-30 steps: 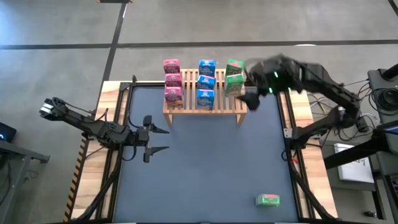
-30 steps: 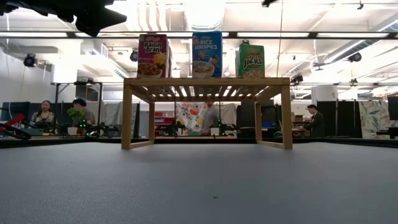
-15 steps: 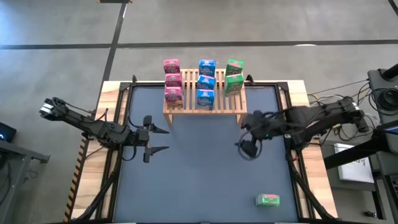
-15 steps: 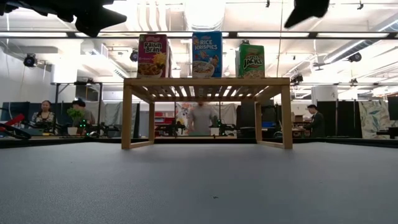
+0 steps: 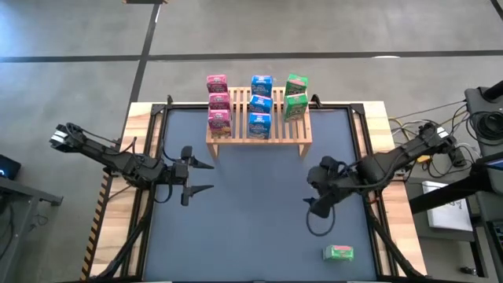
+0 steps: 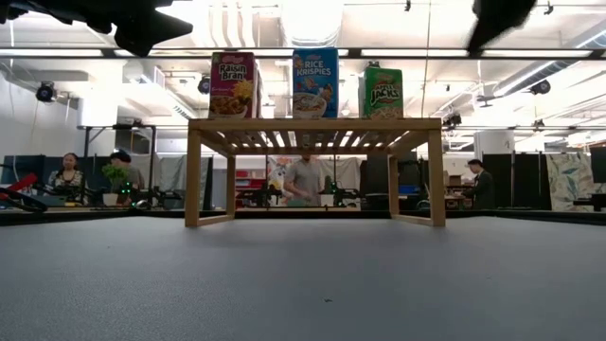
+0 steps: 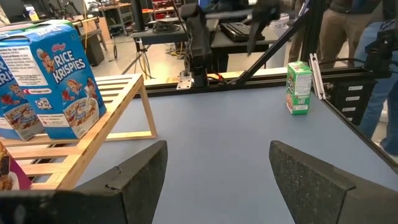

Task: Stack cereal on shelf
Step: Put the green cereal box on the shelf aligned with the other green cereal boxes

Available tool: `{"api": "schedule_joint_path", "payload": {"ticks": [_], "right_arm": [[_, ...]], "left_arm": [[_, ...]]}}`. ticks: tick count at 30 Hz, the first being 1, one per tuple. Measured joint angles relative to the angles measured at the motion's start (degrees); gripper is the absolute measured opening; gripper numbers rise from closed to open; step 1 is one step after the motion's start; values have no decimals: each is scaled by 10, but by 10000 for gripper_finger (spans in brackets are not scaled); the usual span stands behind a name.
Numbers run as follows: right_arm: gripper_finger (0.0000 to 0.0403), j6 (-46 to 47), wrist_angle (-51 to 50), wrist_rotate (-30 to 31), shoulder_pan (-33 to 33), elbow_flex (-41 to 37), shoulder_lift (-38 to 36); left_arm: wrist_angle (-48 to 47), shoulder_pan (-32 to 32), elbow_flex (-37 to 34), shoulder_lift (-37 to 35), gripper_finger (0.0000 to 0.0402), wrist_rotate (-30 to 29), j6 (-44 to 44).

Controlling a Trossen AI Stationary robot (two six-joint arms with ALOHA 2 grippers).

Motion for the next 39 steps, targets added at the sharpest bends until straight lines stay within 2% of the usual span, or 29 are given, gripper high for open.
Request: {"api": "schedule_joint_path", "payload": {"ticks": [2, 4, 6, 9, 12, 15, 19, 21, 25, 32, 35, 39], "right_arm": [[400, 38, -30, -2, -1, -2, 8], [400, 80, -46, -33, -1, -1, 13], [400, 91, -32, -73, -1, 1, 14], [400, 100, 22, -79, 18, 3, 12], [400, 117, 21, -88, 38, 6, 10], [400, 177, 1, -115, 55, 5, 9], [400, 263, -4, -187, 82, 4, 15], [400, 293, 10, -187, 99, 4, 20], [400, 292, 42, -130, 135, 14, 32], [400, 227, 44, 51, 181, 34, 64], [400, 196, 69, 91, 188, 37, 77], [400, 105, 135, 153, 191, 37, 94]], "left_arm": [[0, 0, 0, 0, 265, 0, 0], [0, 0, 0, 0, 265, 0, 0], [0, 0, 0, 0, 265, 0, 0], [0, 0, 0, 0, 265, 0, 0], [0, 0, 0, 0, 265, 0, 0], [0, 0, 0, 0, 265, 0, 0], [-1, 0, 0, 0, 265, 0, 0], [-4, 0, 0, 0, 265, 1, 0], [-5, 0, 0, 0, 265, 1, 0], [-6, -2, 0, -8, 265, 0, 1], [-14, -3, 0, -32, 265, 1, 0], [-44, -3, 0, -87, 265, 1, -8]]}}
